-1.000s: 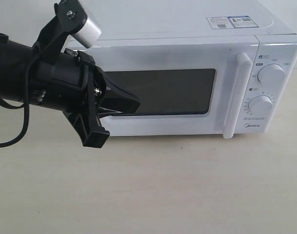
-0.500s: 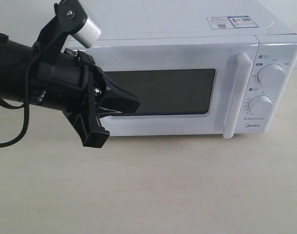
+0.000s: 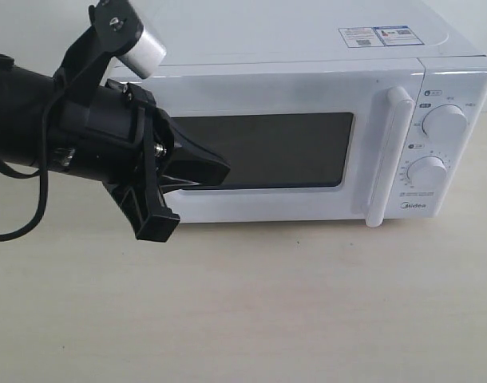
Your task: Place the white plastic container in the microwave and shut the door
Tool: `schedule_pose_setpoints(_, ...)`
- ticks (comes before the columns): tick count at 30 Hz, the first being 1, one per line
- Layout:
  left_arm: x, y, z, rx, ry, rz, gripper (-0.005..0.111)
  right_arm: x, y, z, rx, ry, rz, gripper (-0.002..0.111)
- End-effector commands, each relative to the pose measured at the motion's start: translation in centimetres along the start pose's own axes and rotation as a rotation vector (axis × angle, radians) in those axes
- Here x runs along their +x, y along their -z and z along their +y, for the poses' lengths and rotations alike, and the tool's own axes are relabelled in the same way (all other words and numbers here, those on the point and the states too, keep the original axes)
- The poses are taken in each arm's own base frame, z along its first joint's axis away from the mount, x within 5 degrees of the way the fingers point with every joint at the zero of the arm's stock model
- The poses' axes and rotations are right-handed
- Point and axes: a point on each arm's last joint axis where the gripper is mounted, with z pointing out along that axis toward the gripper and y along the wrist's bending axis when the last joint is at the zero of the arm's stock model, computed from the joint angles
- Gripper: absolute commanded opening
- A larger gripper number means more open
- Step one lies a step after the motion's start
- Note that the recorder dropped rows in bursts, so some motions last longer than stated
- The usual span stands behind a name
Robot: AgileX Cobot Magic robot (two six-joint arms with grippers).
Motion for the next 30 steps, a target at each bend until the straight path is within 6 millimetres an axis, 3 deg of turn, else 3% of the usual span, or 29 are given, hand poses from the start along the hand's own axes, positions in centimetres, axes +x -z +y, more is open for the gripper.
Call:
schedule_pose_setpoints(1,0.0,0.0,-0.1,0.001,0.021,-0.008,0.004,1.0,0.1,-0.8,0.089,-0.053,0.095,0.0)
schedule_pose_setpoints(16,0.0,0.0,-0.1,0.003,0.021,-0.007,0.004,1.2,0.1,-0.9,0.101,-0.006,0.117,0.0)
schedule_pose_setpoints(30,0.0,0.0,-0.1,0.002,0.021,-0.008,0.004,1.3,0.4,-2.0,0.307,-0.076,0.116,0.0)
